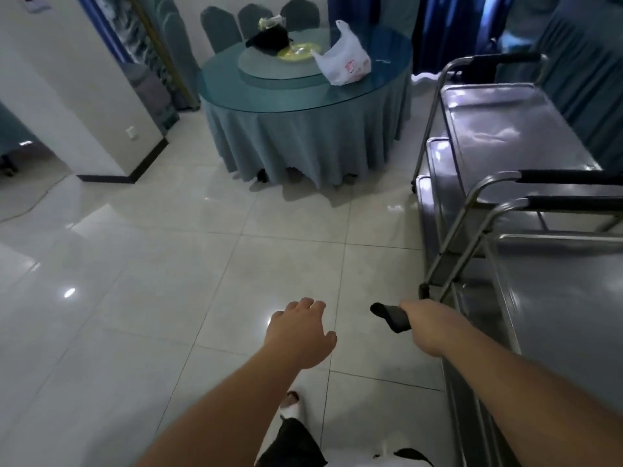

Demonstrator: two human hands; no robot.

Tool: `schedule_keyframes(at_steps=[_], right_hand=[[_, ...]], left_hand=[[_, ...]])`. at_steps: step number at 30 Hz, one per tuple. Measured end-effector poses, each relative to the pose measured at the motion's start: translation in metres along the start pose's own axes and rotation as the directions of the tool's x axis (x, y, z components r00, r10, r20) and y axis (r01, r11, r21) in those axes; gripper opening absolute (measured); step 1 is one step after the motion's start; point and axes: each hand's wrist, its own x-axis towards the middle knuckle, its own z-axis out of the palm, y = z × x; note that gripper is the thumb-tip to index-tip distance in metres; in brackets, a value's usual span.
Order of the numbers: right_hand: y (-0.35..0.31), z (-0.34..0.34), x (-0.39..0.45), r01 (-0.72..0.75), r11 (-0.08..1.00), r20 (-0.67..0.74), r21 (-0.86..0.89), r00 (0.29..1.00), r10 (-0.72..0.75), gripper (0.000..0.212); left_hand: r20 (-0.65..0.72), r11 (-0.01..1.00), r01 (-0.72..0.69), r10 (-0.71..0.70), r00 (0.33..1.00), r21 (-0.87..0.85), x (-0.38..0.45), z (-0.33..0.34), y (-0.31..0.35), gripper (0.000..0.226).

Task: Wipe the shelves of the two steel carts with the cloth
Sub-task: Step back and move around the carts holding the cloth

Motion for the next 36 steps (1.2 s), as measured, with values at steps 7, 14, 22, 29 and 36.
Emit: schedule_keyframes(at_steps=[7,14,22,29,36], right_hand=[[0.008,-0.019,0.071,-0.286,0.923,-0.005,0.259,0.955,0.297,0.033],[0.011,-0.004,0.082,-0.467,0.744,0.085,0.478,0.868,0.490,0.021],[0.072,-0.001,0.077,-0.564,0.562,0.167,0.605,0.780,0.603,0.038],[0.117,-0.019,0.096,-0.647,0.422,0.307,0.635,0.713,0.631,0.052],[0.121,-0.009,0.117,-0.690,0.221,0.382,0.689,0.605,0.698,0.033]], left_hand=[[0.101,0.973,-0.222,0.216,0.971,0.055,0.138,-0.042,-0.033,0.071],[0.243,0.883,-0.431,0.383,0.891,0.185,0.246,-0.070,-0.018,0.073],[0.366,0.713,-0.655,0.556,0.746,0.250,0.306,-0.070,0.096,0.072],[0.463,0.504,-0.799,0.651,0.601,0.328,0.346,-0.076,0.163,0.070],[0.587,0.322,-0.872,0.646,0.487,0.369,0.425,-0.064,0.198,0.065]])
